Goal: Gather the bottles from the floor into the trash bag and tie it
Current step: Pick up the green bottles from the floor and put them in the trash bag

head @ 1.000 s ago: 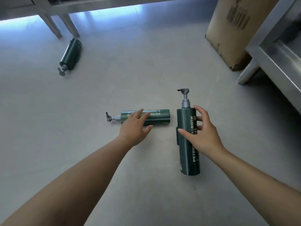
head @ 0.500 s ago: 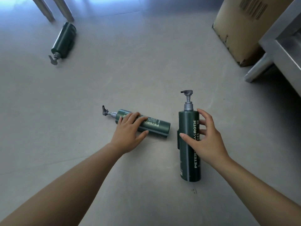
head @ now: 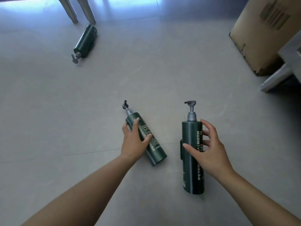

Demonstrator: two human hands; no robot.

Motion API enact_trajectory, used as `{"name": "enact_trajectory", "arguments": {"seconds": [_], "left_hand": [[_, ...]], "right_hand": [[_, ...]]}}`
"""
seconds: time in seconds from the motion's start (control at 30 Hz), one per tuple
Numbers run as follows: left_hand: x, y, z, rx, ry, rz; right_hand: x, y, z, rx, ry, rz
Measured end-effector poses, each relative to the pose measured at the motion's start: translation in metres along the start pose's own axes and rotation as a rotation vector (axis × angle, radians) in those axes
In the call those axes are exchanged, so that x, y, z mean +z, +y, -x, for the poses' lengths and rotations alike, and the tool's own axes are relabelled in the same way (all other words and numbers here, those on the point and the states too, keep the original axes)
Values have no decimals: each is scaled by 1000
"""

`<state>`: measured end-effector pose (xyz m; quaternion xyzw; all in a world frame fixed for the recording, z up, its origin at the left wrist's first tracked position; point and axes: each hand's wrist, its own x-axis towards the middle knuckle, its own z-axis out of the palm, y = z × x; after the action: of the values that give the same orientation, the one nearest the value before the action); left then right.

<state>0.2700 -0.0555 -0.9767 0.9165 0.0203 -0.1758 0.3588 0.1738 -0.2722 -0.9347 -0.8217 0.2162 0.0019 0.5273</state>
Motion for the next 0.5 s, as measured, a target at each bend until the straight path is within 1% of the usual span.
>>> {"name": "enact_trajectory", "arguments": {"seconds": [0.07,0.23,0.3,0.4,0.5], "left_hand": [[-4,-6,1,29,-69,-8],[-18,-26,7,138,-198,-126],[-17,-26,11,137,-184,-162],[-10,-14,15,76,-132,-201],[-8,-6,14,33,-121,-225]], "right_hand": [[0,1,4,6,-12,5],[3,5,11,22,-25,5],[5,7,13,30,-37,10],[8,9,16,34,-49,24],[10,9,18,43,-66,41]]}}
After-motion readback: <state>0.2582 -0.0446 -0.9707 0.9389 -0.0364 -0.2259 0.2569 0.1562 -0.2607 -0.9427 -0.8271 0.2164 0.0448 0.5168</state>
